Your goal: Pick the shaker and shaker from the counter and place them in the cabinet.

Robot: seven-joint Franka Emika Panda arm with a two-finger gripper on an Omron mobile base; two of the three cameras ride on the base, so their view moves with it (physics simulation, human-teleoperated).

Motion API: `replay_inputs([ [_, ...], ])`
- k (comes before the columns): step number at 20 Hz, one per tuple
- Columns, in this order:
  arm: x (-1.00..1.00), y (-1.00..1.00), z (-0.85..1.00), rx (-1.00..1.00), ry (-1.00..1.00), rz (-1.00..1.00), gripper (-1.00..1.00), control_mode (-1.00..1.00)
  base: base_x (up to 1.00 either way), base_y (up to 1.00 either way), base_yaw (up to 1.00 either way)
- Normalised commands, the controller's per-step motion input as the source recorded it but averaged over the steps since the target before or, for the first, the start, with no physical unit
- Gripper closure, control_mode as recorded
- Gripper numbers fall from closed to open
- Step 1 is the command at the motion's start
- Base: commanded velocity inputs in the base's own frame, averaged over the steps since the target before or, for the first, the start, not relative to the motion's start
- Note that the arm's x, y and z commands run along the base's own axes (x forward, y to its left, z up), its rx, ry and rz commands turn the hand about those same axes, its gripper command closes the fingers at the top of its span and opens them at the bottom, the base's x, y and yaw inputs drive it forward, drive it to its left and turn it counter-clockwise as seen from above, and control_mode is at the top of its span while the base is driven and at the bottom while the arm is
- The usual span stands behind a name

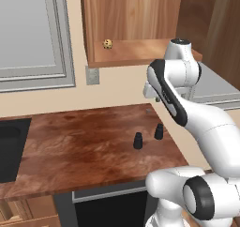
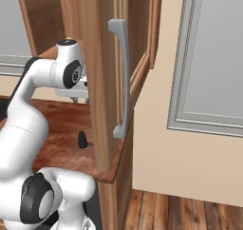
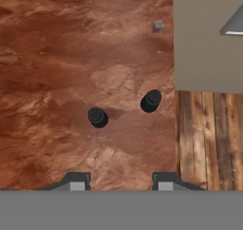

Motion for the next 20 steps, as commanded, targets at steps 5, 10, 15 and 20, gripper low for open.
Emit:
replay_inputs([
  [5,-0.10,0.00,-0.01,0.00,0.00,0.00,-1.00,-1.00,0.00,0.00,0.00],
  [10,-0.26,0.00,-0.09,0.00,-0.03,0.00,-1.00,-1.00,0.00,0.00,0.00],
  [15,-0.32,0.00,-0.15,0.00,-0.03,0.00,-1.00,-1.00,0.00,0.00,0.00],
  [20,-0.31,0.00,-0.17,0.00,-0.03,0.00,-1.00,-1.00,0.00,0.00,0.00],
])
